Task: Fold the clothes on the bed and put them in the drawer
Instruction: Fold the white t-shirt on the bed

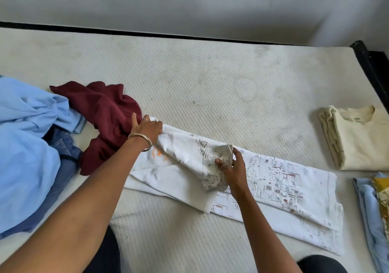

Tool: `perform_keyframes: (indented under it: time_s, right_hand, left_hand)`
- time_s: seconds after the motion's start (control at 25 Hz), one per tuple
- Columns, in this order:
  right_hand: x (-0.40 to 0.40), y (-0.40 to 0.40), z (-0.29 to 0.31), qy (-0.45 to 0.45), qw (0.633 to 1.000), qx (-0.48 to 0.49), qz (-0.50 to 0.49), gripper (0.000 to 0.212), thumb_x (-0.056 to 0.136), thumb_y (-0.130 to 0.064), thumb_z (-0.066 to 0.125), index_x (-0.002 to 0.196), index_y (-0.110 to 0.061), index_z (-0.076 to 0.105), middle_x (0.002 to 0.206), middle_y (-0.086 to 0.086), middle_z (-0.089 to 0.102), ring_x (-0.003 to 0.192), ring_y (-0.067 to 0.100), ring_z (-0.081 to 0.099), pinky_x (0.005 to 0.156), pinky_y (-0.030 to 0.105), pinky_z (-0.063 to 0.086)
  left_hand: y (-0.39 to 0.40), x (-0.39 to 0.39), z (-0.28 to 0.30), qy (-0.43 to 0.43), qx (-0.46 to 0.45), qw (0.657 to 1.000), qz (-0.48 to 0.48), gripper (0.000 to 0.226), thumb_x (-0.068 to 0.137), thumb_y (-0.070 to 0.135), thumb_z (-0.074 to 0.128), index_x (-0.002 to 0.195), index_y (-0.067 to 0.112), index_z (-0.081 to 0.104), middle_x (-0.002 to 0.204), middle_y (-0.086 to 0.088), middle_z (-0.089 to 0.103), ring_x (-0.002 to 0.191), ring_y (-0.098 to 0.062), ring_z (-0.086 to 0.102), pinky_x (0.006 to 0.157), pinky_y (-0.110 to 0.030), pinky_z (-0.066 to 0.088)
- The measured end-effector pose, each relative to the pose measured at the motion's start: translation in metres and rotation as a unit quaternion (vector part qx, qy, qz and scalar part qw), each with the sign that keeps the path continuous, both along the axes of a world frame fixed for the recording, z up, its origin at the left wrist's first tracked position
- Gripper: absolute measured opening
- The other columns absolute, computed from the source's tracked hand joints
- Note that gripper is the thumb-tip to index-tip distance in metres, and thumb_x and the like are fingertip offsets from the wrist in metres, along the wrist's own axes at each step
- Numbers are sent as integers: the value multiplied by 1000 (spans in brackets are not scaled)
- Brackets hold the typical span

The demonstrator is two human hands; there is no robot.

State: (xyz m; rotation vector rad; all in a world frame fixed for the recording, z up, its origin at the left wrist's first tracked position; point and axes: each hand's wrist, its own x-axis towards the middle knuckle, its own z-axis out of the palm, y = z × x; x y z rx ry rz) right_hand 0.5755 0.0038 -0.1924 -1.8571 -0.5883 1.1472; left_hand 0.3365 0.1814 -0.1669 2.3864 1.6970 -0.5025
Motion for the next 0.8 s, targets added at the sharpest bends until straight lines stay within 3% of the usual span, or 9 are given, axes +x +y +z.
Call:
perform_keyframes:
  time_s: [0.08, 0.2, 0.28, 0.36, 0.44, 0.52, 0.6, 0.68, 0.8]
  right_hand:
    - [3, -5, 3, 16, 998, 53, 5, 61, 90, 5, 61, 140, -25, 45, 109, 3, 71, 93, 17, 71, 77, 40, 60]
    - [4, -12, -1, -57, 997, 41, -25, 64, 92, 5, 57, 143, -29, 39, 109, 3, 68, 86, 7, 69, 73, 35, 56]
    - [0, -11, -4, -160, 986, 11, -49, 62, 91, 2, 58, 145, -22, 37, 116, 9, 61, 95, 18, 64, 81, 41, 52]
    - [-9, -7, -3, -304, 951, 22, -53, 57, 90, -4, 63, 142, -12, 42, 126, 17, 52, 112, 32, 50, 92, 49, 44]
    - [-22, -6, -4, -372, 925, 49, 56, 57, 90, -14, 67, 142, -6, 44, 141, 21, 44, 127, 37, 38, 102, 52, 37]
    - [-23, -20, -14, -394, 888, 29, 236, 68, 94, -32, 60, 153, -14, 30, 160, 13, 23, 145, 32, 21, 112, 50, 27]
    - [-1, -45, -26, -428, 835, -22, 345, 75, 96, -61, 36, 158, -31, 6, 165, -5, -6, 152, 20, -7, 120, 47, 5]
    - [33, -70, -30, -460, 803, -70, 372, 75, 88, -77, 11, 153, -44, -9, 160, -15, -23, 148, 16, -24, 119, 46, -13]
    - [89, -105, -20, -463, 811, -158, 319, 66, 90, -77, 7, 148, -53, -15, 157, -19, -31, 144, 15, -33, 114, 50, -23]
  left_hand:
    - [-2, 4, -3, 29, 43, 999, -5, 25, 98, 16, 35, 112, 23, 55, 107, 4, 65, 127, -23, 38, 111, -64, 2]
    - [-10, 7, -15, 26, 115, 993, 9, 23, 96, 13, 41, 114, 18, 54, 99, -1, 67, 118, -29, 48, 108, -68, 8]
    - [-22, 13, -18, 2, 233, 972, 1, 16, 87, 14, 59, 103, 15, 59, 89, -7, 63, 97, -31, 58, 101, -66, 28]
    - [-45, 30, -24, -90, 303, 946, -72, 14, 81, 22, 67, 89, 14, 61, 83, -9, 58, 79, -30, 58, 82, -51, 47]
    - [-76, 55, -31, -233, 206, 936, -165, 19, 81, 31, 63, 84, 13, 64, 86, -9, 59, 75, -30, 58, 62, -41, 52]
    - [-111, 74, -40, -269, 78, 948, -155, 32, 76, 40, 67, 97, 16, 66, 103, -8, 60, 89, -31, 60, 68, -41, 54]
    - [-133, 80, -47, -227, -6, 967, -118, 64, 63, 47, 78, 118, 24, 58, 126, -8, 54, 115, -33, 54, 90, -49, 48]
    - [-137, 82, -43, -168, -63, 978, -103, 89, 64, 54, 77, 140, 40, 34, 151, -5, 31, 137, -35, 29, 106, -57, 31]
    - [-130, 97, -24, -67, -155, 979, -112, 90, 82, 53, 64, 140, 63, -4, 157, 15, -23, 143, -40, -14, 110, -66, 10]
